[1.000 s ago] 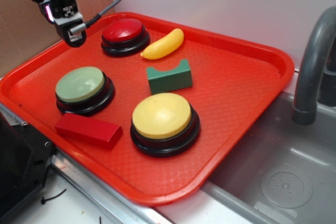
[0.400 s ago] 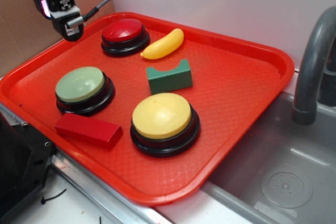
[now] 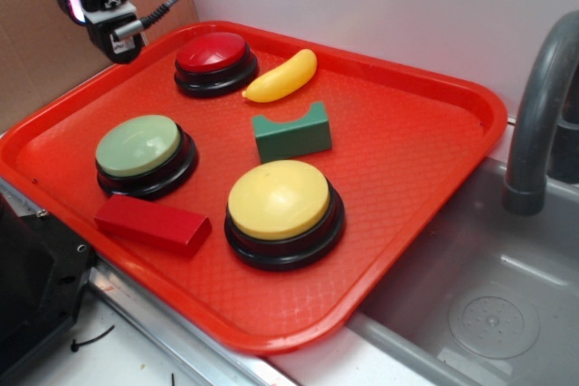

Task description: Push the green button.

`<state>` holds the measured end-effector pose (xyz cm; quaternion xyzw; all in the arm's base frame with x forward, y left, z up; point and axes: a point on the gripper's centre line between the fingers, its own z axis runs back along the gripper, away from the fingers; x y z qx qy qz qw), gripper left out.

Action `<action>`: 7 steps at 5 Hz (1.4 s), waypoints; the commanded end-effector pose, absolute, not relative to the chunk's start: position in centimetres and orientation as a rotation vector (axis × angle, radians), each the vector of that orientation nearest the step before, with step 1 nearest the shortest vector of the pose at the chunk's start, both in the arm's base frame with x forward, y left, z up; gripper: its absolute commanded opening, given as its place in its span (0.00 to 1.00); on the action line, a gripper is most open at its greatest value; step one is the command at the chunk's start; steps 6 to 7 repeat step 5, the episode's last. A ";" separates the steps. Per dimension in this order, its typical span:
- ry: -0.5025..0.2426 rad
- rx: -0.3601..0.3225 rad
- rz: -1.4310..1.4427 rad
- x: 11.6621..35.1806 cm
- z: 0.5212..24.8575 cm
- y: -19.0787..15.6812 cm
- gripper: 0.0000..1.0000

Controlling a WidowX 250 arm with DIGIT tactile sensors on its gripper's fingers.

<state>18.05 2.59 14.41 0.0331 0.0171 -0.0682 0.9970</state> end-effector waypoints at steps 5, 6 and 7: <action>-0.106 0.035 -0.116 18.6 17.5 2.6 1.00; -0.106 0.035 -0.116 18.6 17.5 2.6 1.00; -0.106 0.035 -0.116 18.6 17.5 2.6 1.00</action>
